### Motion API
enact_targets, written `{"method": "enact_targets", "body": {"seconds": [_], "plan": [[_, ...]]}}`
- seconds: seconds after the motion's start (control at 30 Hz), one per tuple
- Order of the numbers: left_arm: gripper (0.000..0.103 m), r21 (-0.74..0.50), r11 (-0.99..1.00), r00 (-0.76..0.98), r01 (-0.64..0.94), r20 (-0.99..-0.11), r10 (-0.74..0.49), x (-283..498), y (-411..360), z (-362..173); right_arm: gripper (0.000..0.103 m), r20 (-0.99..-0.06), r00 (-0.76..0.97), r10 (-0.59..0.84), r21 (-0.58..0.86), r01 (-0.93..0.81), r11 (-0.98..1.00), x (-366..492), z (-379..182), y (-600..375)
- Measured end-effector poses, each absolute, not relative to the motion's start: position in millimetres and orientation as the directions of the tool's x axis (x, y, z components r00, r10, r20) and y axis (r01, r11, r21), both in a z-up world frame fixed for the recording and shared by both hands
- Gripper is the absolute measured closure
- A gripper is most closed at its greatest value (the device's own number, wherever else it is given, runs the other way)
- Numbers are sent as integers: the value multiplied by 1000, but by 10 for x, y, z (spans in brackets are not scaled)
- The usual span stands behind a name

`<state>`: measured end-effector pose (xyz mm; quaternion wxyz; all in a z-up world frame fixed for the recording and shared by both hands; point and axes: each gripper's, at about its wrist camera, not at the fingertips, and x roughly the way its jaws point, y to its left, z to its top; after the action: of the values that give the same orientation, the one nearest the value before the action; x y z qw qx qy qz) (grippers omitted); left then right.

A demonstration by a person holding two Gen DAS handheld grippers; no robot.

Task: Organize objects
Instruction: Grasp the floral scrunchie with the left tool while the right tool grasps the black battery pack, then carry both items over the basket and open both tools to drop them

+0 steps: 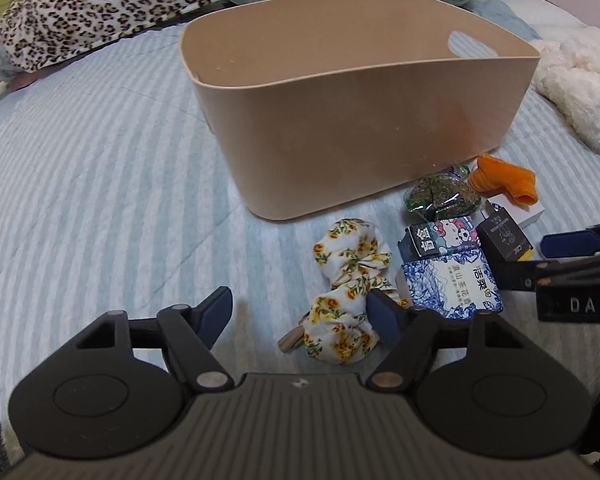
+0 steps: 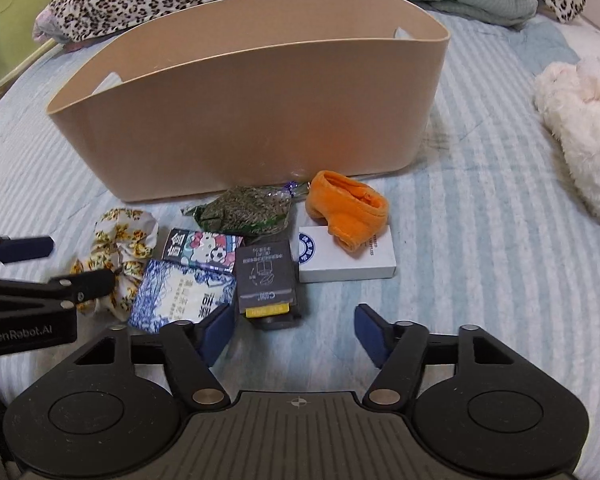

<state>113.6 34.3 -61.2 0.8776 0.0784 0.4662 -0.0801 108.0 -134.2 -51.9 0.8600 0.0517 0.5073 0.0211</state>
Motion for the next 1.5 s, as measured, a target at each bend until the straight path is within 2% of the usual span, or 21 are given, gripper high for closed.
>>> {"method": "enact_targets", "body": {"seconds": [0.1,0.2,0.27,0.33,0.37,0.43,0.57,0.63,1.13,1.5], "plan": [[37,49,971,551,234,-830,-91,1148,326,-630,42,-874,475,101,127,22,992,1124,-548,-1345],[44,33,967,547,251,-829,-114,1173,304,-639,52,-876,469,108,127,9,992,1142,-571,-1309],[53,12,966,543,257,-829,-134,1190,302,-637,59,-880,461,117,128,-6,992,1155,-586,-1269],[66,-9,964,537,266,-829,-156,1208,299,-629,71,-882,453,127,133,-19,991,1167,-589,-1234],[67,-11,963,538,268,-828,-159,1213,297,-621,72,-882,454,129,132,-26,991,1167,-584,-1218],[78,-8,961,545,278,-822,-165,1206,281,-604,74,-879,456,135,134,-34,990,1160,-574,-1201],[84,-27,960,549,279,-816,-182,1191,290,-582,74,-876,460,149,152,-30,988,1135,-555,-1211],[94,-35,960,549,279,-814,-189,1185,303,-569,74,-874,462,148,153,-28,988,1124,-541,-1210],[96,-67,972,603,225,-774,-193,1034,497,-175,74,-840,525,137,155,-10,988,1037,-305,-1316],[96,-73,976,714,205,-671,-200,880,578,487,74,-771,627,111,140,-3,990,875,190,-1491]]}}
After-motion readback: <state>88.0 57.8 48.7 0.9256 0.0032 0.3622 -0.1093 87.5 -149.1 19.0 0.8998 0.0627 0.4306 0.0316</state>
